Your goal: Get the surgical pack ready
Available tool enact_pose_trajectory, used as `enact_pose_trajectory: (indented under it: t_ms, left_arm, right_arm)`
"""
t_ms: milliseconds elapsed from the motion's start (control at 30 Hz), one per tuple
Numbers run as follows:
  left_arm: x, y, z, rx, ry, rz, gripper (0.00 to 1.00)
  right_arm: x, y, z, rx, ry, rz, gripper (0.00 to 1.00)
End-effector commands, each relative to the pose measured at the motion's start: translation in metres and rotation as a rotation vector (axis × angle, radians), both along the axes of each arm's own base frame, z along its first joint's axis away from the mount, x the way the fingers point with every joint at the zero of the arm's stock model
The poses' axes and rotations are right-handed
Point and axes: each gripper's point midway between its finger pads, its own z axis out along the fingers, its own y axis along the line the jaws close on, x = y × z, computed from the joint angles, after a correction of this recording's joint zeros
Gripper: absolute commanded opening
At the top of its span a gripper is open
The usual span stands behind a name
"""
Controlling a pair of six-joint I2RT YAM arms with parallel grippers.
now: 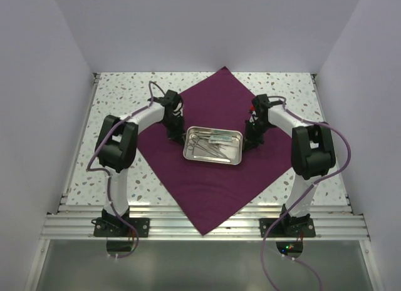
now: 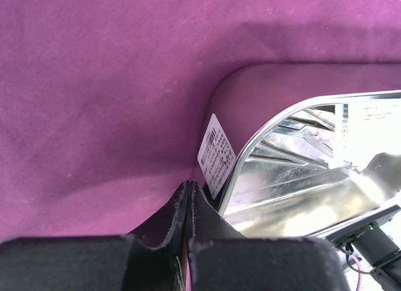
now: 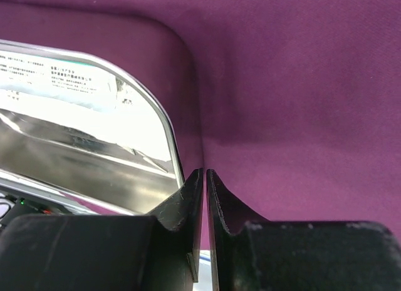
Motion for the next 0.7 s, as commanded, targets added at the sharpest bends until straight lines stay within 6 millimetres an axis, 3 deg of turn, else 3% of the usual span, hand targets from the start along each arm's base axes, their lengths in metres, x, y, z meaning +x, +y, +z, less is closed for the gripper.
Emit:
enact_pose_trajectory:
  t_ms: [0, 600, 667]
  left_arm:
    - [0.008, -0.038, 0.021, -0.128, -0.035, -0.034, 0.0]
    - [0.013, -0.04, 0.021, -0.132, -0.026, -0.005, 0.0]
    - [0.015, -0.033, 0.02, -0.102, -0.025, 0.02, 0.08]
  right_arm:
    - [0.014, 0.016, 0.011, 0.075, -0.042, 0.02, 0.12]
    - [0.024, 0.011, 0.002, 0.068, -0.031, 0.031, 0.12]
    - [0.024, 0.007, 0.0, 0.047, -0.027, 0.028, 0.12]
